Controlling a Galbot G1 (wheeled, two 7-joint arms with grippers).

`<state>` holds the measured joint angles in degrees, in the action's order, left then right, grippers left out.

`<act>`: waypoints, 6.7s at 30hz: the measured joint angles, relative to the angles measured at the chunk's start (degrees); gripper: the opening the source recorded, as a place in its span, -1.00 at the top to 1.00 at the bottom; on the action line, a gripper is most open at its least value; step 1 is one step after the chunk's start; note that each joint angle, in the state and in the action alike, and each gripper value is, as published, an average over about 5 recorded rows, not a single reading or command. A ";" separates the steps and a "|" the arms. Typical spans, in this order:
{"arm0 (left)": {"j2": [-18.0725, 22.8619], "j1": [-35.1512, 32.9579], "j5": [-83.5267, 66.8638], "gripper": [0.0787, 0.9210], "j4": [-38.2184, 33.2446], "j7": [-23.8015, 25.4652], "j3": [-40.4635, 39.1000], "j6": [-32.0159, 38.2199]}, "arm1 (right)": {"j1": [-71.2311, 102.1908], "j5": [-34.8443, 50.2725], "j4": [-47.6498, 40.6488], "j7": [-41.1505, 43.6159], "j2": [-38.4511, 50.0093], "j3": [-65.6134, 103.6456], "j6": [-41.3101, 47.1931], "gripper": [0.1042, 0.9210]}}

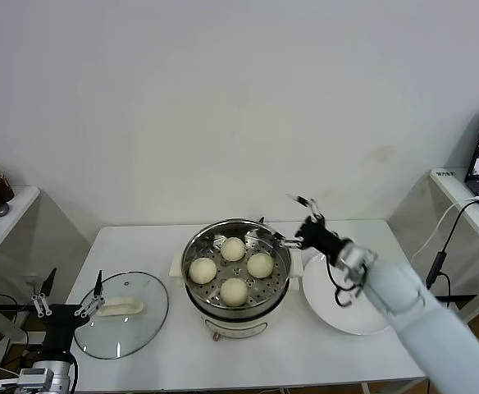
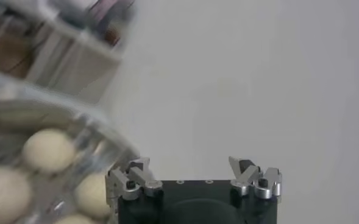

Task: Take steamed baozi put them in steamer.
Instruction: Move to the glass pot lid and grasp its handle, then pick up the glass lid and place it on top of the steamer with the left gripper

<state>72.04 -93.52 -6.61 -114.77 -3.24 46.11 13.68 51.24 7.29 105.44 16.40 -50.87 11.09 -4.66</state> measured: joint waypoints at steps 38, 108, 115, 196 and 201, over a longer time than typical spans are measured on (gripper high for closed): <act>-8.27 6.06 76.41 -0.77 23.49 -9.83 -1.42 7.72 | 47.78 0.38 7.29 -4.70 -35.54 42.02 -5.13 -0.76; -14.23 7.31 64.56 0.80 15.12 -11.22 -5.37 -11.86 | 50.66 -2.38 6.84 -2.40 -35.19 35.39 -7.26 -0.76; -17.57 6.68 58.68 0.80 3.79 -5.45 -8.34 -21.05 | 49.94 -3.05 5.52 -1.62 -34.52 33.86 -8.24 -0.76; -5.17 41.53 77.40 0.80 7.26 14.33 -57.58 -45.78 | 46.47 -11.06 -0.45 -3.68 -36.44 31.29 -11.59 -0.76; -5.01 41.01 76.21 0.64 6.97 13.83 -57.09 -45.23 | 46.48 -11.05 -0.38 -3.68 -36.36 31.20 -11.57 -0.76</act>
<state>67.02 -52.51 69.60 -107.80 10.59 -10.98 -31.55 97.72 -3.76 105.06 12.72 -87.23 42.29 -16.23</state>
